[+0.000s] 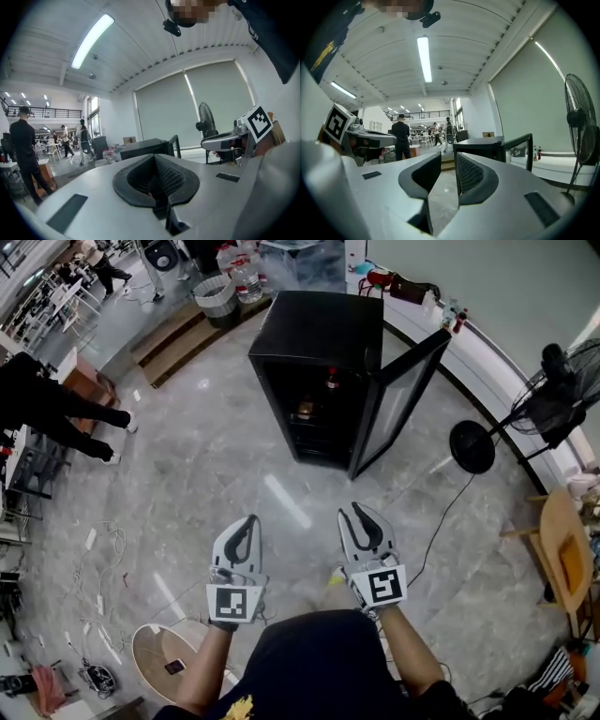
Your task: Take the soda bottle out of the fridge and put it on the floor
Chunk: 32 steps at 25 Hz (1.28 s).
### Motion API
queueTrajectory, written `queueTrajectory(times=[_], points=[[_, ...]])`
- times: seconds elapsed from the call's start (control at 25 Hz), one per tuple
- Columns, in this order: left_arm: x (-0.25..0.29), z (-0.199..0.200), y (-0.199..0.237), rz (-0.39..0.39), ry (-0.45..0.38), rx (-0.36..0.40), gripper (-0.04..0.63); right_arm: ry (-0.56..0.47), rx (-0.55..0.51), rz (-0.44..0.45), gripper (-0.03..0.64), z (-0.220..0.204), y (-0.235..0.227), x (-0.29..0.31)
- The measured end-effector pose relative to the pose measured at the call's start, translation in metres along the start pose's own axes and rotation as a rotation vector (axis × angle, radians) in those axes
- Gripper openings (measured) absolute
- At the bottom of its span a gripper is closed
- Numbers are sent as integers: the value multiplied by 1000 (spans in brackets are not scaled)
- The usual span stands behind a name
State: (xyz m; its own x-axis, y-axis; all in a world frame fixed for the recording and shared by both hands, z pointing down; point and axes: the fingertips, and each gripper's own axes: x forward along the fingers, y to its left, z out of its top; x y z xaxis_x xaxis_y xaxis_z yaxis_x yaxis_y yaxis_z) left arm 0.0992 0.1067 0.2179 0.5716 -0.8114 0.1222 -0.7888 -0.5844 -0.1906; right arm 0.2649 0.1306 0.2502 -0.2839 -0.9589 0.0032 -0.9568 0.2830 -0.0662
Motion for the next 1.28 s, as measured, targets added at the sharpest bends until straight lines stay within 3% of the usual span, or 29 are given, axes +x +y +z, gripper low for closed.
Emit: queueTrajectory(times=[0.16,0.52,0.96,1.12,1.28], points=[[13,-1,5,22,1,-18,17,-5,59,4,114,-4,-11,18],[46,-26,60,-18,-20,-29,17,19,45,-49,161,-20,-2,84],[111,-39,184,-209,-128,-49,17,56,42,-377,164,-34,22,191],[140,-58,188,-292,-143,-46,17,81,14,-455,173,-57,9,219],[165,-73,185,-314,-161,-51,17,79,5,-518,184,-74,-28,248]])
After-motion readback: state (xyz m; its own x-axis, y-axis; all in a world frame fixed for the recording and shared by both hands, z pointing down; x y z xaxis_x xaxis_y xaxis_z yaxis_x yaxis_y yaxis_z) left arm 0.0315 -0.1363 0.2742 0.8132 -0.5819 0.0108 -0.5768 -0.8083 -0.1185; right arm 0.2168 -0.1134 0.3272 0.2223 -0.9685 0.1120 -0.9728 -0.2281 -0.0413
